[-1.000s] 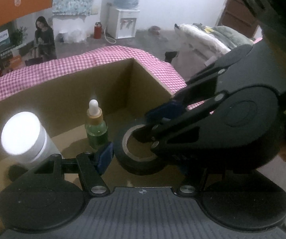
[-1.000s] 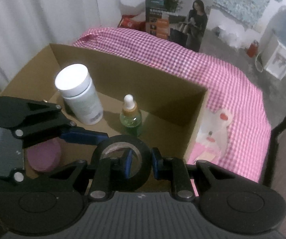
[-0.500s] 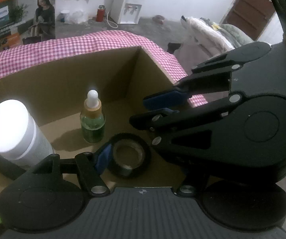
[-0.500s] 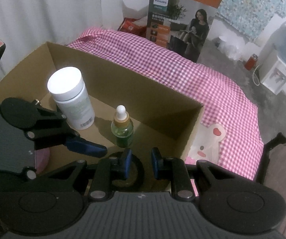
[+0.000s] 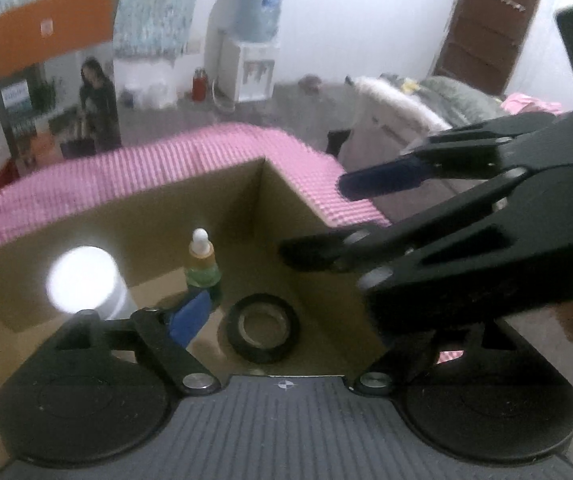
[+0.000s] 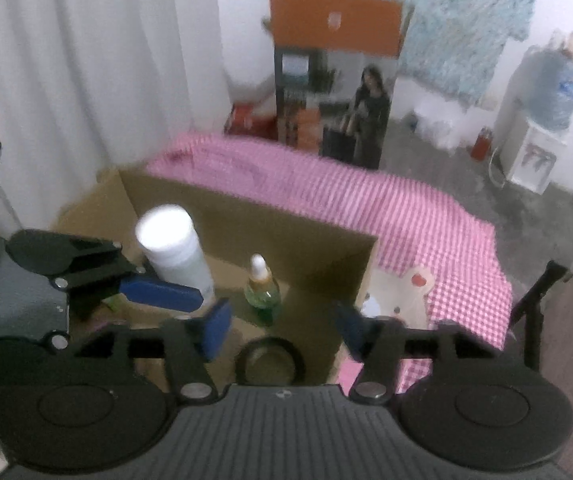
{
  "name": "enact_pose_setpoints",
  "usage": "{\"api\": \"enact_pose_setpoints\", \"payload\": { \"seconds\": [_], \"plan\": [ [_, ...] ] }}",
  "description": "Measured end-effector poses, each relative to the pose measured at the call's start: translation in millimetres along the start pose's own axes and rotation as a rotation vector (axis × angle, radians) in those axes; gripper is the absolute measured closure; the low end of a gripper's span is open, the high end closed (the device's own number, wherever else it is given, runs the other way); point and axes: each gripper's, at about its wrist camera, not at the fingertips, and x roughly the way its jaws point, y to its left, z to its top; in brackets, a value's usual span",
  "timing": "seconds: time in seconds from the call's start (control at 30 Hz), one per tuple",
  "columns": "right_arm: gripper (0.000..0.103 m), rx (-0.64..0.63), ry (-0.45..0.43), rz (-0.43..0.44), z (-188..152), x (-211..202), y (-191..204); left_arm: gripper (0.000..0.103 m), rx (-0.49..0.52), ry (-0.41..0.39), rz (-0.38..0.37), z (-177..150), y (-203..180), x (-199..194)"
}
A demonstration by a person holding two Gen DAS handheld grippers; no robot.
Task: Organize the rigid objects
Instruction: 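Lower the tape roll into the box and open the right gripper, then grasp the white charger plug on the table with the right gripper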
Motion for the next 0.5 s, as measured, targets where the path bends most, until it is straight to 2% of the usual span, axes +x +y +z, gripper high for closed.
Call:
{"api": "enact_pose_setpoints", "payload": {
  "seconds": [0.1,0.23,0.3,0.5],
  "plan": [
    [0.028,0.05,-0.09,0.013,-11,-39,4,0.006,0.023,-0.039,0.014,-7,-4,-28],
    [0.012,0.133,-0.197,0.059,-36,-87,12,0.002,0.043,-0.089,0.054,-28,-6,-67],
    [0.007,0.169,-0.235,0.076,-51,-105,17,0.002,0.037,-0.108,0.076,-41,-4,-84],
    [0.006,0.267,-0.281,0.163,-91,-129,40,0.0,0.039,-0.152,0.121,-86,-6,-115]
  ]
}}
